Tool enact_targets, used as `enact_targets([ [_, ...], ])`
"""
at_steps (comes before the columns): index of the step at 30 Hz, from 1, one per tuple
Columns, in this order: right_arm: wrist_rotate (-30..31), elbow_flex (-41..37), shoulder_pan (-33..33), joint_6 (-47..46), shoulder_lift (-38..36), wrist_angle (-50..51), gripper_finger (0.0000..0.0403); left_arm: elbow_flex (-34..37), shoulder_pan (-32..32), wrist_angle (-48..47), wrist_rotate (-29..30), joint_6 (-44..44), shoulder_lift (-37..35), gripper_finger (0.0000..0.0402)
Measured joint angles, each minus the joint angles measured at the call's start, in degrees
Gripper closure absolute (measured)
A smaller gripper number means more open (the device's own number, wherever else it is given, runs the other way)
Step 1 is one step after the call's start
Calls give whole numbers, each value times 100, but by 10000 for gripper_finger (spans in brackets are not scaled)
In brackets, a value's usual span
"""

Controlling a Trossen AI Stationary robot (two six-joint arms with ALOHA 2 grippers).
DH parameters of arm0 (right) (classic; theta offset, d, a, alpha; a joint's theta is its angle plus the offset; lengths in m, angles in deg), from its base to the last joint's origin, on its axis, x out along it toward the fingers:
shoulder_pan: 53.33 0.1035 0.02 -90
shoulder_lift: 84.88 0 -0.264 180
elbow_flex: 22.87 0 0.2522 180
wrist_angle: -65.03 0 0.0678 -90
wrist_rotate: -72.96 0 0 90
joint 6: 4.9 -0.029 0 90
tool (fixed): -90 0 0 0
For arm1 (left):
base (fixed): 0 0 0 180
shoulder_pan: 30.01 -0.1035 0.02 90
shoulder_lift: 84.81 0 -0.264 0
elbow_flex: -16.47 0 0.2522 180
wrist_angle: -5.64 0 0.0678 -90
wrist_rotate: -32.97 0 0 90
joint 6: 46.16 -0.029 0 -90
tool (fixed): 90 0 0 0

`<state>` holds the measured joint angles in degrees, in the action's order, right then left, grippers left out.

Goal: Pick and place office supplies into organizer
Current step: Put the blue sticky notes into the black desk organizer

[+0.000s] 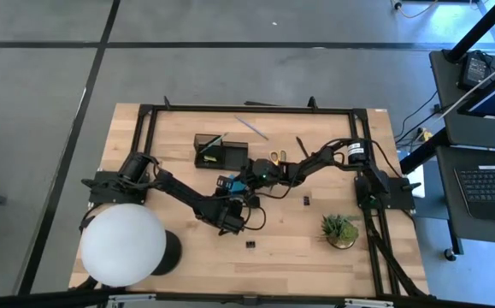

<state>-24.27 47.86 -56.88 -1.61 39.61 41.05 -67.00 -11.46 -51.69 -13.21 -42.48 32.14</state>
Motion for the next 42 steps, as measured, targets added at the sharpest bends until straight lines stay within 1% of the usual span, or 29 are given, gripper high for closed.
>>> enact_targets([
  [10,0,0,0,-26,-2,-4,170,-2,4,-2,0,-135,-2,398],
  [13,0,0,2,-35,-102,179,170,-11,4,24,-2,-134,-4,398],
  [20,-17,-13,2,-166,-770,1274,170,-188,4,-112,-2,-140,-11,398],
  [24,-6,-7,2,-30,-1140,1919,170,-414,4,-545,-27,-39,-11,399],
  [25,47,-10,0,39,-1242,2167,170,-473,4,-685,-29,6,-11,399],
  [29,589,-7,-20,102,-1654,2748,170,-709,4,-1267,-26,245,-11,399],
  [31,672,-52,-26,137,-1850,2932,170,-858,8,-1594,-3,412,-11,399],
  [33,680,-189,-24,168,-2082,2946,170,-985,35,-1867,71,585,-11,399],
  [36,670,-591,-17,171,-2547,2859,170,-1050,71,-2088,390,855,-90,399],
  [38,674,-977,-20,152,-2892,2562,170,-1051,81,-2087,514,973,-186,399],
  [42,686,-1843,-24,127,-3520,1634,170,-1049,28,-2085,541,1016,-401,399],
])
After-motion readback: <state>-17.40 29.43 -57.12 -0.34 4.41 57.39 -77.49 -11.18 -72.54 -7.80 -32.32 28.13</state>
